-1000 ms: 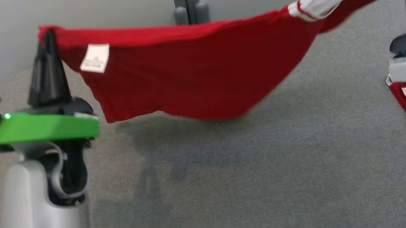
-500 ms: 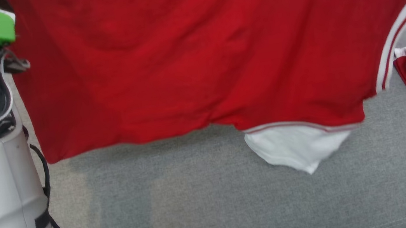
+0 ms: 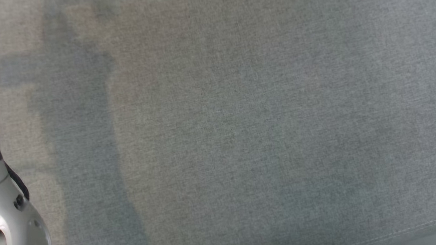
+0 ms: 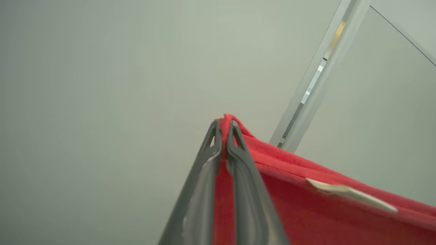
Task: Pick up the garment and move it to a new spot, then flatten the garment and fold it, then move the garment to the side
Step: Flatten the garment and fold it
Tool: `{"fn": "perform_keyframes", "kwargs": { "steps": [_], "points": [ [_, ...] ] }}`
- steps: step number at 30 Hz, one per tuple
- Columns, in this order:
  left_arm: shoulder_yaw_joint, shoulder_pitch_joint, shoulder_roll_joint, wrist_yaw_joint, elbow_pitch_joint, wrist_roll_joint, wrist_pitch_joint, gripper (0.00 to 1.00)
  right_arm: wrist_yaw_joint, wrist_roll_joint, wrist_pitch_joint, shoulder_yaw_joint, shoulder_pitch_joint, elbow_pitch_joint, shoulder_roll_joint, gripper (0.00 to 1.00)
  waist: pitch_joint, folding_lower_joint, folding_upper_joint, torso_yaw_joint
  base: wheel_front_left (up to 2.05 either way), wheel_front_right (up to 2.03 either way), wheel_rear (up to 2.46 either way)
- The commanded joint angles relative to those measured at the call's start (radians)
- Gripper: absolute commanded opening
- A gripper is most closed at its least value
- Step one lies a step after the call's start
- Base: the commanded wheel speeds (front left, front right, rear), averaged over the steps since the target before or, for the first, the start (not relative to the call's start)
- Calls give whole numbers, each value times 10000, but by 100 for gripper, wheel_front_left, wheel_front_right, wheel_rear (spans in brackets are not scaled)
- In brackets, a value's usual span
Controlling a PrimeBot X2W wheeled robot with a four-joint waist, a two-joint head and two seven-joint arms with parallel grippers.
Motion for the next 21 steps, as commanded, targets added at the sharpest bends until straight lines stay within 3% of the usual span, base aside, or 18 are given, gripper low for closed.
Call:
{"fn": "perform_keyframes", "kwargs": {
  "steps": [1,5,13,17,21],
  "points": [
    [213,202,88,-51,214,-76,-218,0,-52,93,-86,-129,311,153,-136,0,335,-1,-1,-108,0,0,0],
    [321,1522,63,-421,778,-152,-654,0,-67,460,-87,-135,1487,-91,13,0,235,-1,-1,-132,0,0,0],
    [635,5771,-606,-998,2246,-382,-1108,0,-72,1710,-96,197,6026,-460,734,0,-552,-1,-1,-134,0,0,0],
    [1052,7646,-754,-1029,2500,47,-1120,0,-72,2204,-97,363,8003,-469,1157,0,-1008,-1,-1,-229,0,0,0],
    [712,9148,-811,-975,2849,-1064,-1070,0,-70,2469,-98,228,9556,-527,1531,0,-1495,-1,-1,-269,0,0,0]
  ]
}}
